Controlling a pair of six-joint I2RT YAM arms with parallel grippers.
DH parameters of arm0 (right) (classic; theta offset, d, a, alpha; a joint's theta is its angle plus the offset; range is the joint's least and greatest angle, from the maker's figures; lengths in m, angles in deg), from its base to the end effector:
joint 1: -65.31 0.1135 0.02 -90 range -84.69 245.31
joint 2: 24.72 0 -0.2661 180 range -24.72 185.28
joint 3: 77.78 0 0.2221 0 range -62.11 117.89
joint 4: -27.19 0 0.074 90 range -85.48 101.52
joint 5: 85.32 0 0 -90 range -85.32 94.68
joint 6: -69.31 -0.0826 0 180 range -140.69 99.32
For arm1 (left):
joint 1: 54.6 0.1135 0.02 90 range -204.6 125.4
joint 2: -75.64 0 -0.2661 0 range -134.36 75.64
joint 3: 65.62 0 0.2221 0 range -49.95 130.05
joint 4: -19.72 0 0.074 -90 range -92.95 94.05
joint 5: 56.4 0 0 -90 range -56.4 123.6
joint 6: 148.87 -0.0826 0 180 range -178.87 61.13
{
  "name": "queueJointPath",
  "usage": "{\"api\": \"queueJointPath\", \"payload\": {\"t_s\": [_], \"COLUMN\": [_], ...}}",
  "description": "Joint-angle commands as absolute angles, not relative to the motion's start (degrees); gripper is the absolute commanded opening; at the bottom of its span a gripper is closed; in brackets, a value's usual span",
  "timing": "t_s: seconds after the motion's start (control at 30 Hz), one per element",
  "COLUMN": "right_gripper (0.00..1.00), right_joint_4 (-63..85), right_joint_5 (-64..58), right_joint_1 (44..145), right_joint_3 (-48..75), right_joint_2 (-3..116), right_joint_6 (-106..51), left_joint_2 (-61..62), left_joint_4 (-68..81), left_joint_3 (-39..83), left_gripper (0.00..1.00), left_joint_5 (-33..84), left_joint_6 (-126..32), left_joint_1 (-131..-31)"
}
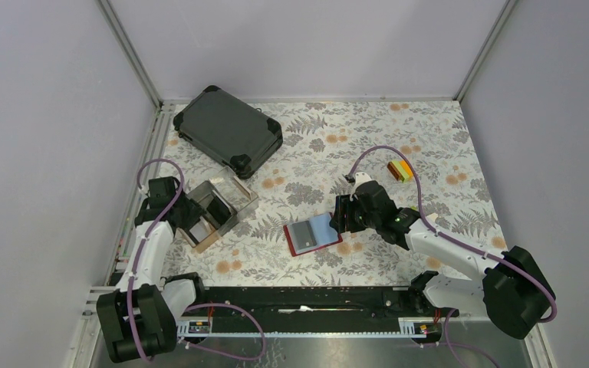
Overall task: Put the credit cards into the card holder
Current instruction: Pick up the credit card from the storage box.
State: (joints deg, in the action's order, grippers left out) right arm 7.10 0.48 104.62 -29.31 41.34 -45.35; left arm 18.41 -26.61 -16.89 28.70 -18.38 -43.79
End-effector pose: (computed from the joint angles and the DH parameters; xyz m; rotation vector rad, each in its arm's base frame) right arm 0.1877 0.1615 0.1940 -0.3367 2.2922 0.6747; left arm 0.1837 0.0279 0.1767 -1.0735 2.3154 -0.3127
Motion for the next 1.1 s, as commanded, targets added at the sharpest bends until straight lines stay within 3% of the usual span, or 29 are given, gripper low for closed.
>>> {"api": "queueJointPath", "payload": {"t_s": [0.0, 0.47, 0.7, 1.07], "right_gripper": [0.58, 0.58, 0.57, 0.57], "right_joint_4": [7.99, 8.00, 7.99, 7.92], "right_joint_5": [-0.83, -1.21, -1.63, -1.42], "right_joint_1": [104.11, 104.15, 104.15, 104.14], "right_joint_3": [-29.17, -29.27, -28.98, -29.06], "right_joint_2": [41.72, 41.90, 42.25, 40.08], "right_joint_6": [-44.91, -45.32, -45.24, -45.71], "left_joint_2": [20.01, 22.66, 25.42, 34.38], "left_joint_4": [-25.09, -28.49, -33.48, -40.03], "left_joint_3": [-16.48, -15.44, -13.68, -9.54], "left_gripper": [0.34, 0.13, 0.11, 0.00], "left_joint_5": [28.90, 31.15, 33.34, 38.32], "left_joint_6": [-18.08, -18.78, -20.27, -20.87], "left_joint_1": [-43.71, -43.70, -43.75, -43.72]}}
